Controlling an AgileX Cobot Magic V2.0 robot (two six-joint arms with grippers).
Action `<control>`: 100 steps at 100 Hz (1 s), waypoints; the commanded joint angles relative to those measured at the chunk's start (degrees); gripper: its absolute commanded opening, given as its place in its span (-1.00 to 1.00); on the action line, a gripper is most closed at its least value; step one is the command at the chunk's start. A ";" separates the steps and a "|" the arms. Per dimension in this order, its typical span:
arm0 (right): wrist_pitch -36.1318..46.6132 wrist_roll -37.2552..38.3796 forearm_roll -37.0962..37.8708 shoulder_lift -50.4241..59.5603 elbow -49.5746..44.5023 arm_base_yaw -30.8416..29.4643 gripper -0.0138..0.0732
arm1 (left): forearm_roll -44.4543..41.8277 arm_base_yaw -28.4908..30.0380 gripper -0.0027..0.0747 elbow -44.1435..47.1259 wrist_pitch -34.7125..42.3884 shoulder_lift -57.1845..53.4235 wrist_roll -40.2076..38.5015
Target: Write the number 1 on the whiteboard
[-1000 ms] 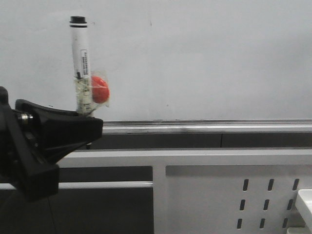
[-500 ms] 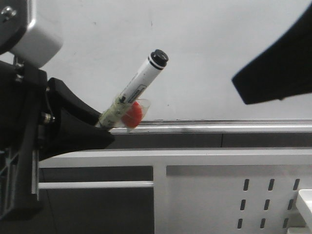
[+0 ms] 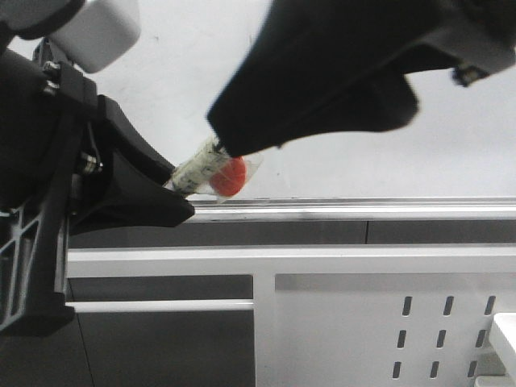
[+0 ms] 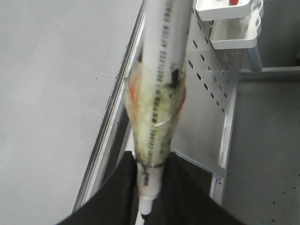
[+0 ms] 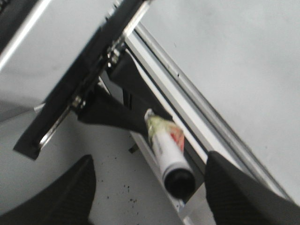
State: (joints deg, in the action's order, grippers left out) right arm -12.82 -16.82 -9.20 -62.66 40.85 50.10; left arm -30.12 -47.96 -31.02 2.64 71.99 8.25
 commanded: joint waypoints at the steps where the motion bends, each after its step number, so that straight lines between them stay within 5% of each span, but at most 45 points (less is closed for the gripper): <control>1: 6.87 -0.74 0.61 -0.03 2.16 0.06 0.33 | 0.37 -0.52 -0.98 -1.71 3.88 -1.34 -0.05; 28: 8.42 -0.74 0.61 -1.89 2.16 0.06 0.25 | 0.37 -0.52 -0.98 -1.71 5.87 -1.34 -0.05; 70: 8.28 -0.74 0.85 -3.39 2.16 -0.16 -0.86 | 0.33 -0.52 -0.98 -1.71 7.80 -1.34 -0.05; 78: 8.28 -0.74 0.85 -3.49 2.16 -0.16 -0.86 | 0.33 -0.52 -0.97 -1.71 9.68 -1.34 -0.05; 90: 8.86 -0.74 0.85 -3.49 2.16 -0.16 -0.86 | 0.33 -0.52 -0.71 -1.71 10.77 -1.34 -0.05; 100: 9.00 -0.74 0.85 -3.49 2.16 -0.16 -0.86 | 0.33 -0.52 -0.21 -1.71 10.77 -1.34 -0.05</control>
State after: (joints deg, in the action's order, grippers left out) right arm -8.09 -17.20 -8.63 -66.65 41.19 50.13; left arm -30.62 -47.96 -30.91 6.55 71.99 8.64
